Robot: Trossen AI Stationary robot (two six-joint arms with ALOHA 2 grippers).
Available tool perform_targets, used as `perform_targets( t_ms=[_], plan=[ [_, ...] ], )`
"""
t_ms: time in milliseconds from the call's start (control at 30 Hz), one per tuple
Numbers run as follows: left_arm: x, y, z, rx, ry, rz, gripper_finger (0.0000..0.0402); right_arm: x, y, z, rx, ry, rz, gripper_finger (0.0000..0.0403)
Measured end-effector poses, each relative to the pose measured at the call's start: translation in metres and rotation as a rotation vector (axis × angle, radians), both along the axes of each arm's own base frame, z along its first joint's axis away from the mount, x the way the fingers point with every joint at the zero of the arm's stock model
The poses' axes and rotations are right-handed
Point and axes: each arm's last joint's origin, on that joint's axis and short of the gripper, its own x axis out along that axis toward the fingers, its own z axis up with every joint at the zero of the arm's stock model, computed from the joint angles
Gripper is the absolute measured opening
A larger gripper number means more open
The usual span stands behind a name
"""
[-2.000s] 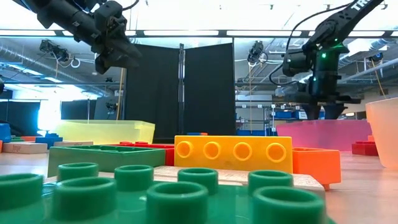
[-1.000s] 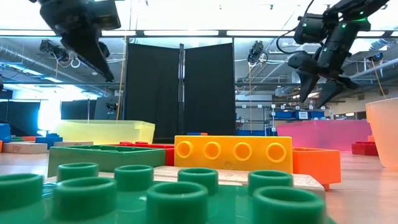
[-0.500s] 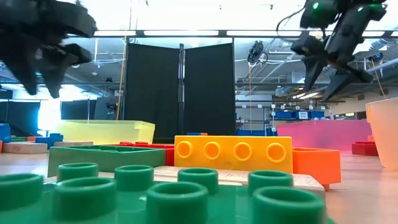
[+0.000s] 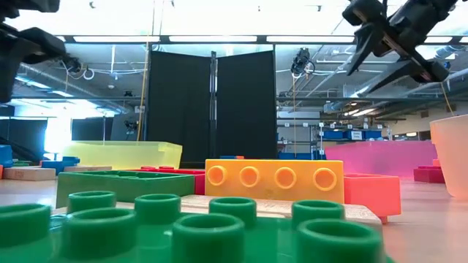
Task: Sort blocks by size
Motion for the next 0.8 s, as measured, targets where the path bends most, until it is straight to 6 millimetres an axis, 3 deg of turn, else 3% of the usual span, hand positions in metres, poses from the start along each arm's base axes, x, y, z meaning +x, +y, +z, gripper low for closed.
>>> perform_targets(
  t_ms=[367,800],
  plan=[
    [0.006,-0.025,-0.016,-0.011,-0.013,-0.063,0.0188,0.022,0.027,-0.012,0.011,-0.027,0.069,0.0212],
    [0.034,-0.056,-0.059,-0.043,-0.029,-0.044,0.0188,0.03,0.047,-0.006,-0.037,-0.13,0.25,0.0211]
  ],
)
